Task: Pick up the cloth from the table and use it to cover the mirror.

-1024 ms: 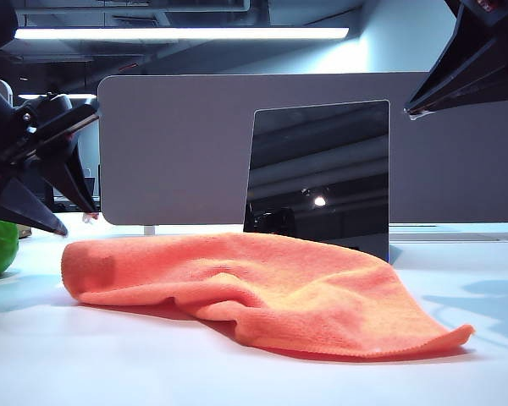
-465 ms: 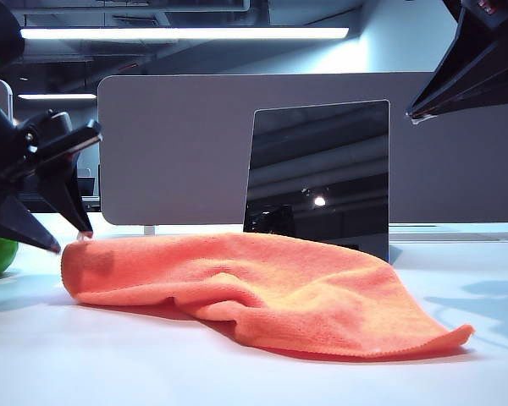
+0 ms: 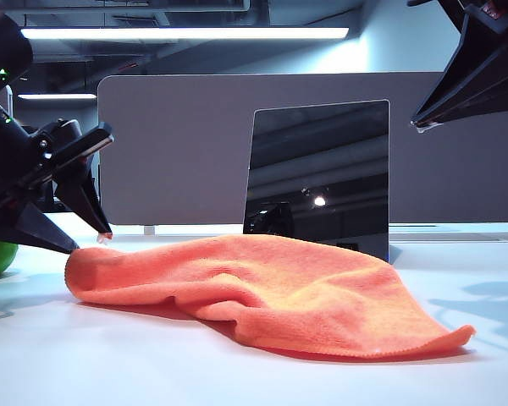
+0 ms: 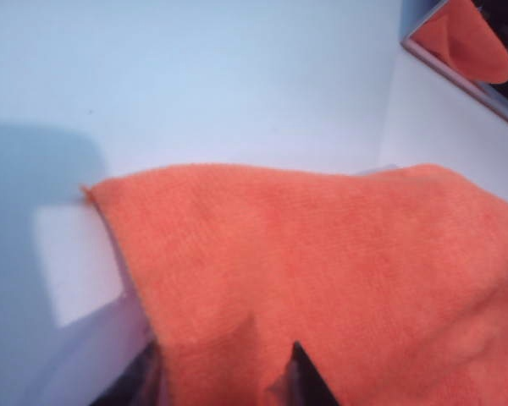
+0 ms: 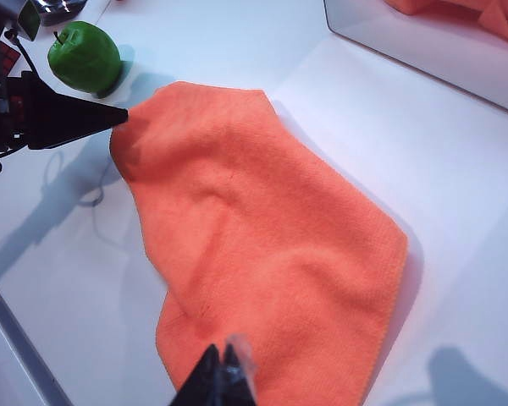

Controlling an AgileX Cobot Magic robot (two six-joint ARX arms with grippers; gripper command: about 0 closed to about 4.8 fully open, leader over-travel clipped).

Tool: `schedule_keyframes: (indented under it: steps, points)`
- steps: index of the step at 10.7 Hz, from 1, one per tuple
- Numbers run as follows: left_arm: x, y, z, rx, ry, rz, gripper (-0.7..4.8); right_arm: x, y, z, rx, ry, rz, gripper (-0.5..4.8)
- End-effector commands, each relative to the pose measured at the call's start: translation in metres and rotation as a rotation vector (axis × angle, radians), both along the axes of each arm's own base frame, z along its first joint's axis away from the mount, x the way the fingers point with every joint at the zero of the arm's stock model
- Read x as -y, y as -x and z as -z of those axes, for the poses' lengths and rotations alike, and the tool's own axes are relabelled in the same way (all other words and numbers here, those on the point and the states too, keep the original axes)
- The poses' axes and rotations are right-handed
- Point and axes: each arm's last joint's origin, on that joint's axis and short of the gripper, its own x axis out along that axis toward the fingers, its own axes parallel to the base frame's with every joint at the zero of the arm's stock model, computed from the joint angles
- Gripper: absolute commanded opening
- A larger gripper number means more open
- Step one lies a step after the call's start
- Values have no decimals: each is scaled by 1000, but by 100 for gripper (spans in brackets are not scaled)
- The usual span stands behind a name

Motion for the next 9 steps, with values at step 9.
schedule_keyframes:
  steps: [9]
  points:
    - [10, -56, 32, 207, 122, -90, 193, 1, 6, 5, -63, 40, -19, 1]
